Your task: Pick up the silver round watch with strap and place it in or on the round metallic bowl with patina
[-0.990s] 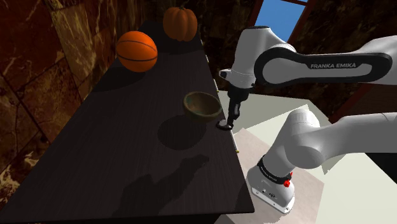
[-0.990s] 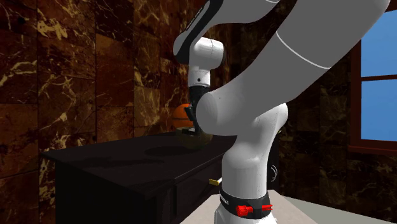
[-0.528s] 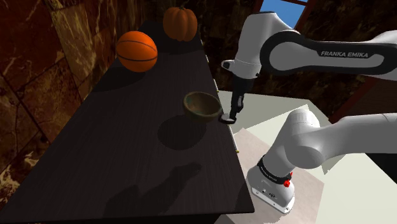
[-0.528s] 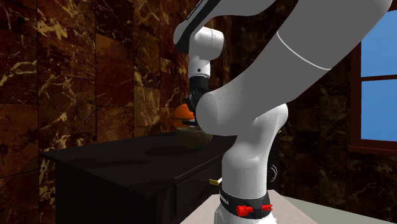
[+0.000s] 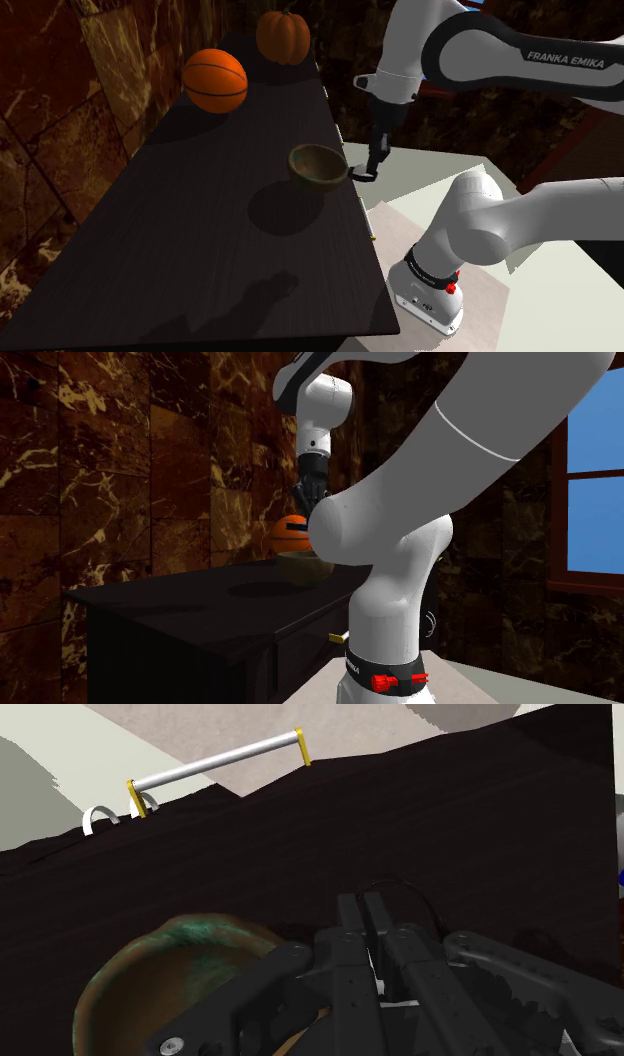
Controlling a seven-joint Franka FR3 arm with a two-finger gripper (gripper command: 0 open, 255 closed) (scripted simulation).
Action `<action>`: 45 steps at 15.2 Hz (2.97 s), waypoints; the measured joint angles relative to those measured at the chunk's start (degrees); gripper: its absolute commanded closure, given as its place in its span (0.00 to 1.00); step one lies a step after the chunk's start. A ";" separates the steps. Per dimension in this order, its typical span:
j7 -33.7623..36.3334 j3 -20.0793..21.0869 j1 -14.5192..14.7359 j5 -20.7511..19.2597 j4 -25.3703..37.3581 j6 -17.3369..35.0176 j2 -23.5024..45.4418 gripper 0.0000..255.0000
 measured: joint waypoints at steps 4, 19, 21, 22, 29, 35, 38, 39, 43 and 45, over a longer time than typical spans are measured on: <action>-1.35 -1.35 -0.48 -1.06 4.54 0.49 5.10 1.00; -8.27 -7.47 -1.80 -3.78 18.51 8.69 27.51 1.00; -8.38 -7.57 -1.82 -3.79 17.28 10.27 27.85 1.00; -8.50 -7.67 -1.85 -3.81 16.78 11.04 28.12 1.00; -8.66 -7.87 -1.85 -3.82 12.01 16.76 29.10 1.00; -8.82 -8.00 -1.90 -3.84 11.01 18.18 29.49 1.00; -8.82 -8.01 -1.90 -3.84 11.00 18.21 29.50 0.00; -8.82 -8.01 -1.90 -3.84 11.00 18.21 29.50 0.00; -8.82 -8.01 -1.90 -3.85 11.00 18.21 29.50 0.00; -8.82 -7.97 -1.94 -3.88 13.34 15.47 29.01 0.00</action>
